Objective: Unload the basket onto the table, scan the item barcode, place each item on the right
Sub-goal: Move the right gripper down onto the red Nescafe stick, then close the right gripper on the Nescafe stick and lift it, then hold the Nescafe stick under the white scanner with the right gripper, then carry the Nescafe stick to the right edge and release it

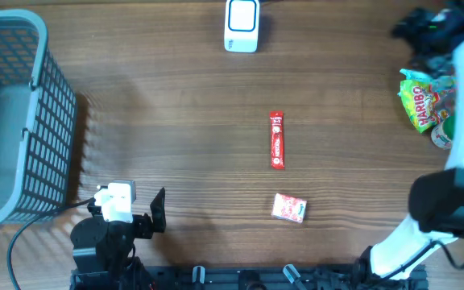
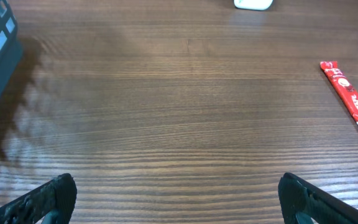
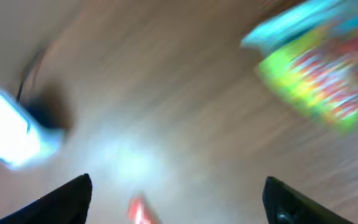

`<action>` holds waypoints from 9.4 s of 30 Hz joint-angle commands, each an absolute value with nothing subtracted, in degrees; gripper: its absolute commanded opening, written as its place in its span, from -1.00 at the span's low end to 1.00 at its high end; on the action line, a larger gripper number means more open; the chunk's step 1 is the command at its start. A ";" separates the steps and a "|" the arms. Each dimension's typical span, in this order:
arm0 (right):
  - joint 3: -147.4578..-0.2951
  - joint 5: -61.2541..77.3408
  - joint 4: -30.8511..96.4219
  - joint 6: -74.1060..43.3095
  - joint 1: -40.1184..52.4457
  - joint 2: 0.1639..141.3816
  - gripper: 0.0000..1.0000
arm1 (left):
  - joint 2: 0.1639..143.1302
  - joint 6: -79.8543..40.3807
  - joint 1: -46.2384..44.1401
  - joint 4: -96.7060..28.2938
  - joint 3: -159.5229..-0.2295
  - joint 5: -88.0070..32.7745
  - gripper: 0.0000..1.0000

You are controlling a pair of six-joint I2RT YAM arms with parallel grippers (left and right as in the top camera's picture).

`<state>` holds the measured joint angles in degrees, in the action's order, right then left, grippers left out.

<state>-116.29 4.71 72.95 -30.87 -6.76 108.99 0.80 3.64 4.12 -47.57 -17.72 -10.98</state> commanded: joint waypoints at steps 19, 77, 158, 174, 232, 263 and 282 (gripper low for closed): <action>-76.82 9.72 45.15 -18.92 20.38 110.45 0.89 | 0.27 4.27 3.86 -47.46 -17.30 -10.85 1.00; -77.52 86.54 27.49 -19.66 25.41 123.11 -0.91 | 0.27 4.29 3.86 -47.46 -17.30 -10.87 1.00; -77.10 89.06 -84.82 -22.57 35.51 120.95 -0.91 | 0.27 4.27 3.86 -47.46 -17.30 -10.87 1.00; -77.08 41.69 -11.66 -76.09 29.98 120.95 -0.91 | 0.27 4.27 3.86 -47.46 -17.30 -10.85 1.00; -115.68 11.99 -4.99 -104.97 23.00 144.44 -0.91 | 0.27 4.29 3.86 -47.46 -17.30 -10.87 1.00; -114.61 1.08 63.66 -33.87 -4.82 128.20 -0.91 | 0.27 4.29 3.86 -47.46 -17.30 -10.85 1.00; -114.10 -7.70 71.29 -15.18 -11.97 128.66 0.99 | 0.27 4.27 3.86 -47.46 -17.30 -10.87 1.00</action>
<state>-114.59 -6.55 68.47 -12.05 -11.94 128.25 0.78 3.66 4.12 -47.57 -17.69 -10.96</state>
